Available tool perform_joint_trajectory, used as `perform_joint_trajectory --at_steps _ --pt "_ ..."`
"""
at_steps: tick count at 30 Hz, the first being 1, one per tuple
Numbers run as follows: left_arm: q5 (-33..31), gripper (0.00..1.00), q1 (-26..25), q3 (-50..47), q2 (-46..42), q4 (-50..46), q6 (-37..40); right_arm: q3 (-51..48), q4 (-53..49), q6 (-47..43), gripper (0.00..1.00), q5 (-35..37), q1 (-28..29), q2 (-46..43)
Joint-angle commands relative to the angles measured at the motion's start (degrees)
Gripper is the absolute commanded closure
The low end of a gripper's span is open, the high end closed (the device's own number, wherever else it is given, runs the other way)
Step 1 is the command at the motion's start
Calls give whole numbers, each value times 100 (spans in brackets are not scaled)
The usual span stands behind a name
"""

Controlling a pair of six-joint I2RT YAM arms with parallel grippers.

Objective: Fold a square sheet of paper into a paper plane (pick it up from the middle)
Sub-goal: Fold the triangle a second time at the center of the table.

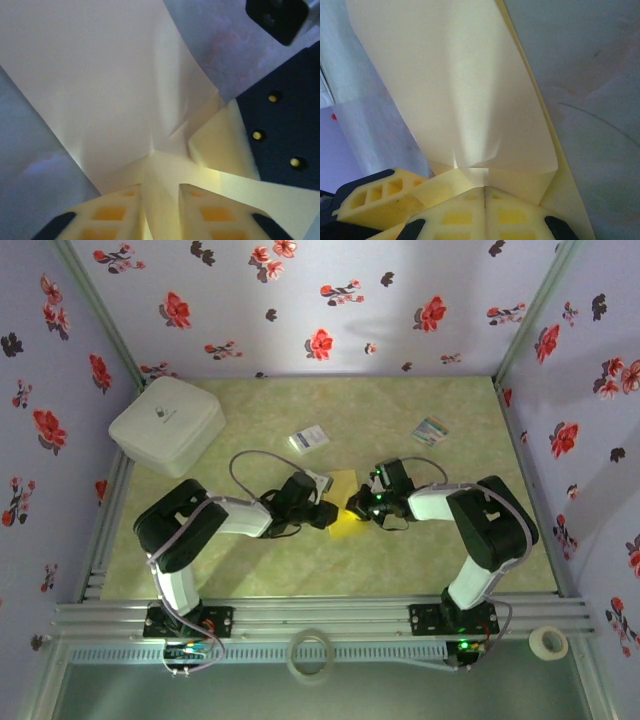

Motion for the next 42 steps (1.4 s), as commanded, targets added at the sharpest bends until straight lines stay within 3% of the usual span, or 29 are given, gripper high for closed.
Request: perform_joint_trajectory --at_steps 1,6,9,14,17,23,42 --pt "-144 66 94 123 -493 -657 -187 -197 -136 199 100 369 5 91" --pt "-158 63 138 162 -1077 -1174 -542 -208 -145 226 100 407 5 55" --pt "168 75 147 268 -1167 -1435 -756 -223 -88 280 100 403 10 58" --pt "1328 93 135 608 -767 -1583 -1167 -232 -87 303 100 408 9 20" --pt "1545 99 78 770 -611 -1631 -1325 -241 -96 294 100 417 7 19" --pt "2174 100 33 1143 -159 -1804 -1405 -225 -101 285 100 406 5 27" --pt "2047 100 -1 1559 411 -2494 -1217 -219 -94 294 100 388 6 49"
